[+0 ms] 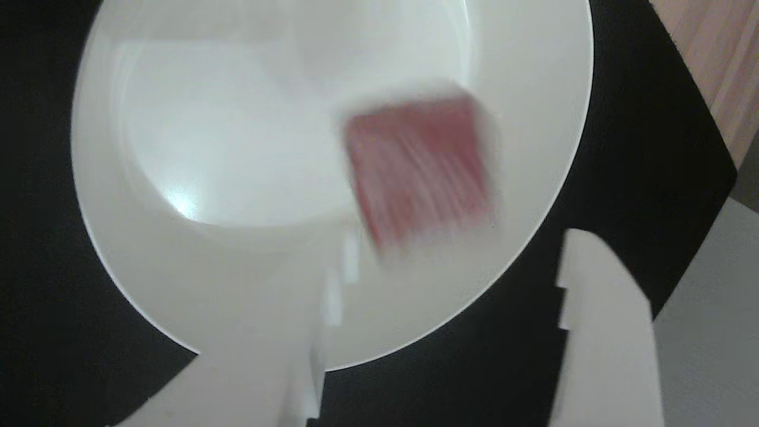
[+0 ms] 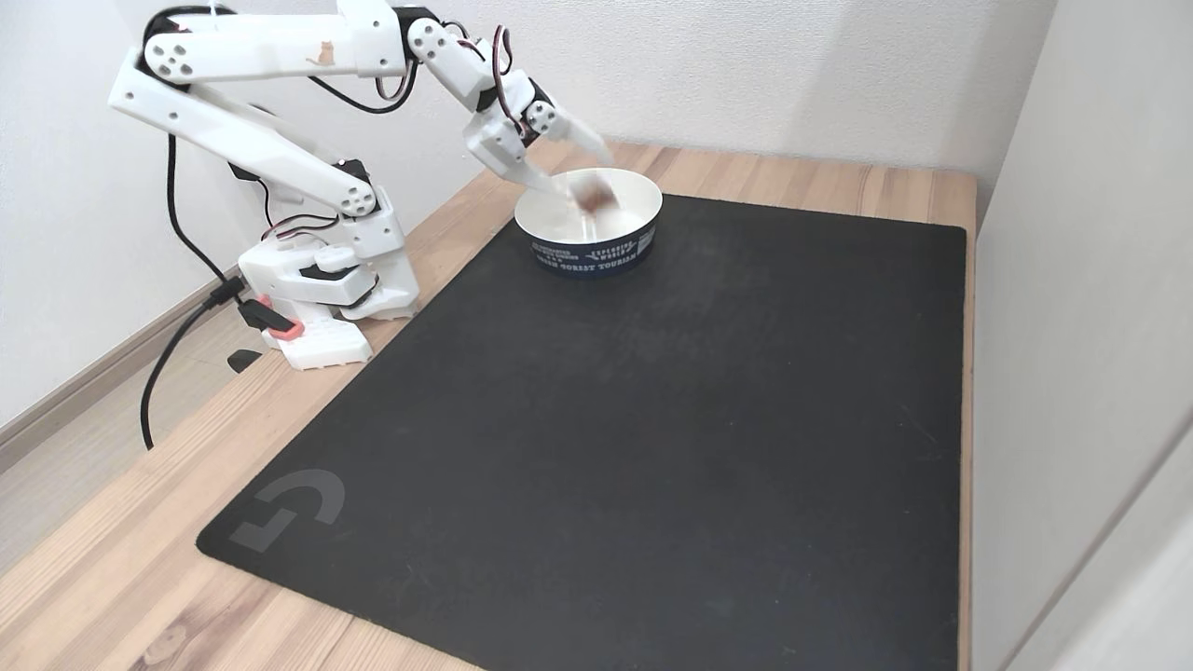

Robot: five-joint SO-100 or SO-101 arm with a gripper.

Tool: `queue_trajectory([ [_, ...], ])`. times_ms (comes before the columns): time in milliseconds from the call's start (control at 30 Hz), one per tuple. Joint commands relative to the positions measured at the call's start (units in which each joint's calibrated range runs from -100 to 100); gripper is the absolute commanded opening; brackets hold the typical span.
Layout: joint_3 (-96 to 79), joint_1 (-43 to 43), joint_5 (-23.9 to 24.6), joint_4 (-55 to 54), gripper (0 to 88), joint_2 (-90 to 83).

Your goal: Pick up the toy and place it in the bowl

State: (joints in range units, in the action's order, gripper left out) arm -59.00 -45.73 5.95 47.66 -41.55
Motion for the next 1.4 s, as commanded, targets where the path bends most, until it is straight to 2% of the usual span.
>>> queue_trajectory([
  [0, 0.1, 0.4, -0.4, -0.2, 23.8, -1.3],
  [167, 0.1, 0.6, -0.4, -0.7, 23.8, -1.8],
  [300, 2.1, 5.0, -0.3, -2.0, 22.8, -1.8],
  [400, 4.1, 7.8, 0.0, -2.7, 14.3, -2.5],
  [433, 4.9, 9.9, 0.0, -2.8, 6.9, -4.8],
  [500, 4.8, 12.7, 0.0, -3.1, 1.6, -7.5],
  [733, -0.6, 29.5, 0.0, -9.0, 2.3, -19.8],
  [800, -6.3, 35.5, 0.1, -13.8, 2.3, -24.4],
  [933, -17.3, 44.3, 0.1, -16.6, 2.2, -32.0],
  [1067, -26.6, 48.8, 0.1, -16.1, 2.2, -39.5],
  [1233, -35.7, 50.3, -0.2, -15.7, 2.2, -48.0],
  [1367, -39.6, 50.4, -0.4, -9.9, 2.2, -52.8],
])
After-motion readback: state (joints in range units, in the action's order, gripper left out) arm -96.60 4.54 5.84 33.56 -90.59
